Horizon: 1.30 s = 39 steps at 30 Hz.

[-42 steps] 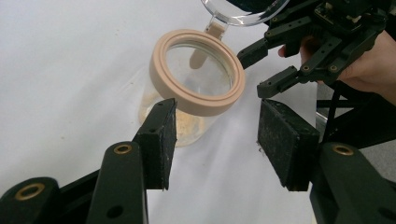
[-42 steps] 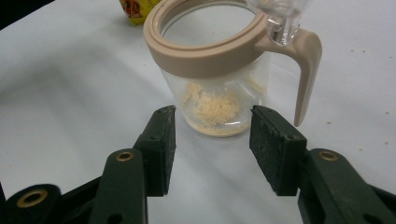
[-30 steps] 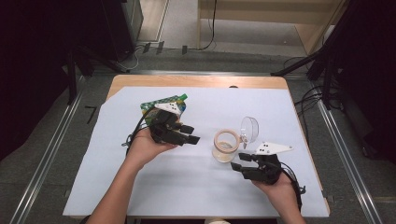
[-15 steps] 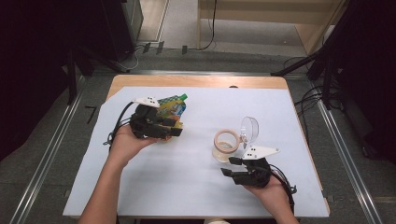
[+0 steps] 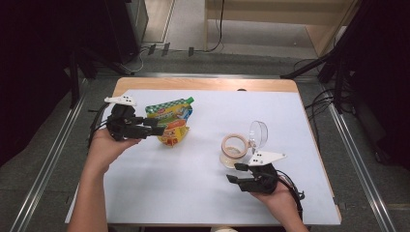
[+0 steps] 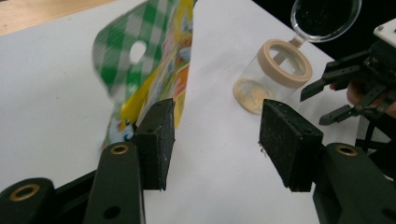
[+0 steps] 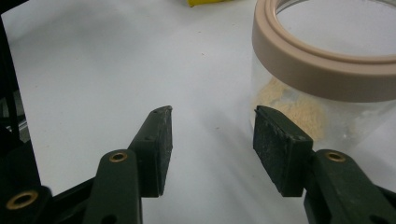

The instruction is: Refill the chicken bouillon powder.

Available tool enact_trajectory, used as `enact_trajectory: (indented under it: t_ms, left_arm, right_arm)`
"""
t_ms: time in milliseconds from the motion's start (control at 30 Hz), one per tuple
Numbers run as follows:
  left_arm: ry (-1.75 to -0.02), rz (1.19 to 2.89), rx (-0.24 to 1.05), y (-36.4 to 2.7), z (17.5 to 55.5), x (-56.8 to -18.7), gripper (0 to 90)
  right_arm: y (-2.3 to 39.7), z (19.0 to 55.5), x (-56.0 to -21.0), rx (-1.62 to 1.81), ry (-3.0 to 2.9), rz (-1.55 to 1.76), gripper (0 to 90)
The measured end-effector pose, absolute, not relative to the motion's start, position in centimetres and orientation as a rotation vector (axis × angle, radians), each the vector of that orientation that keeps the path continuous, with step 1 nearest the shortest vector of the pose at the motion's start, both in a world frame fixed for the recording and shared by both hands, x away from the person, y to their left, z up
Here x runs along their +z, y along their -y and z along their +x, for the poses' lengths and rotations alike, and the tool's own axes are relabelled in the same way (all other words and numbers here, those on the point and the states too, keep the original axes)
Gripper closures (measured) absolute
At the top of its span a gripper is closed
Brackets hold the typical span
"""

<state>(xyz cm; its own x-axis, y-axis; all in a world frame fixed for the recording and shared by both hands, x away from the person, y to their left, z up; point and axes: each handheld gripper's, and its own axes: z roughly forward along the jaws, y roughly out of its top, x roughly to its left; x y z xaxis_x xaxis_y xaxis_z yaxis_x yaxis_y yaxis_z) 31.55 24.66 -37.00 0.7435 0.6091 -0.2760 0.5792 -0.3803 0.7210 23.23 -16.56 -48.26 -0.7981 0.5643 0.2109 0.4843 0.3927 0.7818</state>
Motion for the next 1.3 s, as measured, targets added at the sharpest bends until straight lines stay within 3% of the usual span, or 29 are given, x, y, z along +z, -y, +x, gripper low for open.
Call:
enact_trajectory:
  t_ms: [367,800,1300]
  left_arm:
    - [-0.936,2.067,0.062,-26.5,31.8,-37.7,45.2]
    - [-0.970,2.021,0.063,-23.3,34.0,-39.9,60.9]
    - [-0.994,1.966,0.053,-22.7,34.8,-40.8,84.0]
  right_arm:
    - [16.5,23.1,-48.2,1.383,-2.550,0.954,48.3]
    - [15.7,22.8,-48.5,1.372,-2.578,0.929,48.2]
    - [13.5,21.9,-49.0,1.403,-2.587,0.871,47.8]
